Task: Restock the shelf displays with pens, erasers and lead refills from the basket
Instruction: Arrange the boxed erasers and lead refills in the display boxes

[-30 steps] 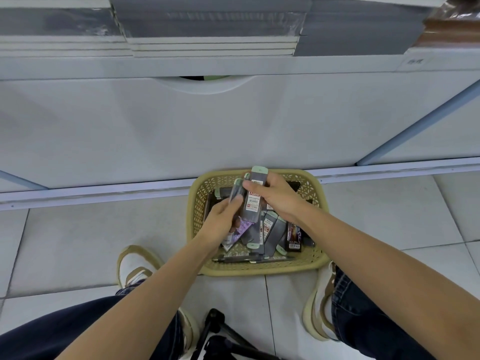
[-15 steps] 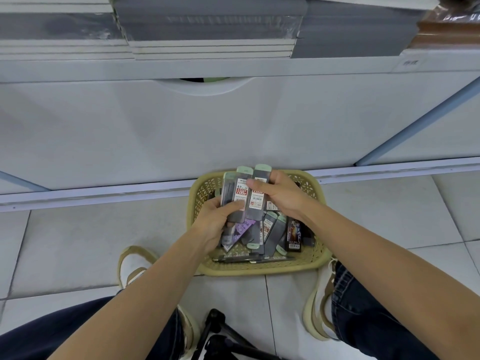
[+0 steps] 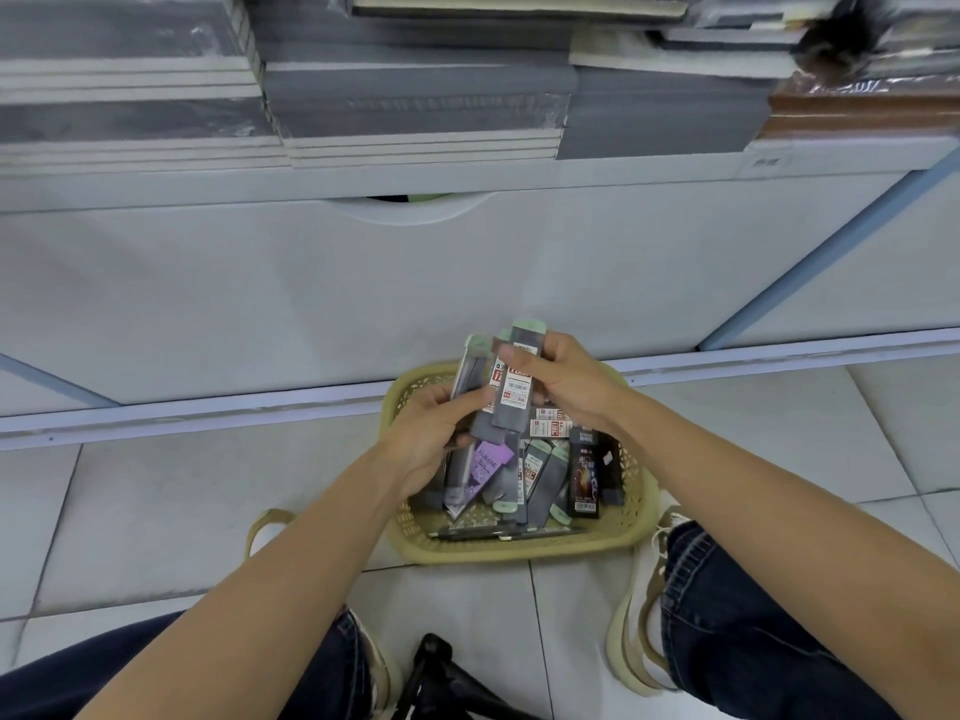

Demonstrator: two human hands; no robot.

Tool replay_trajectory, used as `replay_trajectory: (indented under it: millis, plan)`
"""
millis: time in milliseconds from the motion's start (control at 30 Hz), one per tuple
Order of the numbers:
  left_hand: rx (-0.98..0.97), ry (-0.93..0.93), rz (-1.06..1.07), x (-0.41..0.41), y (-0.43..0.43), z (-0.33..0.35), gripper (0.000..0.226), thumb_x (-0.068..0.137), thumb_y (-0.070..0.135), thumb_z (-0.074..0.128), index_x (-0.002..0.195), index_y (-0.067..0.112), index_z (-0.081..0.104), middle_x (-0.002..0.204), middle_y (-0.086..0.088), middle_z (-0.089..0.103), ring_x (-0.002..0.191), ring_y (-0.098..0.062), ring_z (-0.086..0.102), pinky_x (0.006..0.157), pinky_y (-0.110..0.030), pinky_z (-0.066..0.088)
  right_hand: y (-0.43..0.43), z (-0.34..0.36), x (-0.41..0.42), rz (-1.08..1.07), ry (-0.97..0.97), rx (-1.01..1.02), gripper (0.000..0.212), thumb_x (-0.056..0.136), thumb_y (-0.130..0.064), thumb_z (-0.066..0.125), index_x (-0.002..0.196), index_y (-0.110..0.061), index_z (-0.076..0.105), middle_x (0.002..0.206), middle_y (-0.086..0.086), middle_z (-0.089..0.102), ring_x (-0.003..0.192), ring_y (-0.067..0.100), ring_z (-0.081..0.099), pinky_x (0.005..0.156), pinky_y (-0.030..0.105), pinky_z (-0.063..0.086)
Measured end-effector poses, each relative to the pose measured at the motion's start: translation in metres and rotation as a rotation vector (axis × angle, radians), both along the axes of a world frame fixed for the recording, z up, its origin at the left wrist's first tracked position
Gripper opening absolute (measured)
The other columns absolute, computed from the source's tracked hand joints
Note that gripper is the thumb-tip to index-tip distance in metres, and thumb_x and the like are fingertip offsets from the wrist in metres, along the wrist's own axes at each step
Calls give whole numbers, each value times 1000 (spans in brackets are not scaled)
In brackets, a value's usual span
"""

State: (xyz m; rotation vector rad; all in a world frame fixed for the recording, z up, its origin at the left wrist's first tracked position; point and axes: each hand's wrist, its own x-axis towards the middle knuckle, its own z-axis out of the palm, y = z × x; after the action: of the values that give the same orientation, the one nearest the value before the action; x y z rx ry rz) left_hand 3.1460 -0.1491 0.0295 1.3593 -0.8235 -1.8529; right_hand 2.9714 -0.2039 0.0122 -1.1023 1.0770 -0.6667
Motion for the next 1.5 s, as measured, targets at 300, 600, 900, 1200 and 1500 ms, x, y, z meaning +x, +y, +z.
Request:
replay_trajectory:
  millis: [300, 600, 900, 1200, 1500]
  plan:
    - [-199, 104, -63, -24, -4, 80, 24, 95, 24, 58, 110, 6, 63, 94, -11, 65, 77, -17, 61, 70, -32, 51, -14, 112, -26, 56, 63, -246, 21, 87, -34, 64, 82, -15, 58, 59, -1, 45, 41, 5, 26, 37, 16, 20]
    - [-549, -98, 48, -54, -8, 190, 19, 81, 22, 76, 98, 22, 67, 73, 9, 74, 59, -2, 66, 48, -17, 41, 1, 251, -58, 53, 77, -471, 13, 99, -23, 54, 97, -12, 60, 65, -3, 57, 52, 7, 45, 47, 19, 37]
    - [-828, -32, -64, -110, -31, 307, 23, 100, 29, 50, 108, 21, 70, 101, 0, 76, 93, -13, 71, 81, -28, 53, 11, 374, -129, -221, 192, -756, 13, 97, -20, 57, 104, -12, 64, 87, -3, 69, 72, 7, 55, 64, 22, 42]
    - [-913, 18, -60, -142, -72, 368, 25, 102, 34, 44, 104, 24, 67, 79, 0, 74, 71, -15, 68, 69, -32, 52, -24, 467, -210, -608, 172, -1031, 19, 100, -11, 51, 117, -1, 53, 88, 7, 62, 74, 15, 60, 72, 35, 52]
    - [-930, 0, -70, -150, -105, 371, 25, 100, 37, 47, 99, 30, 72, 68, 2, 62, 58, -12, 55, 64, -34, 48, -76, 470, -216, -487, 329, -1074, 22, 100, -14, 50, 122, -13, 54, 98, 8, 63, 89, 16, 65, 72, 27, 57]
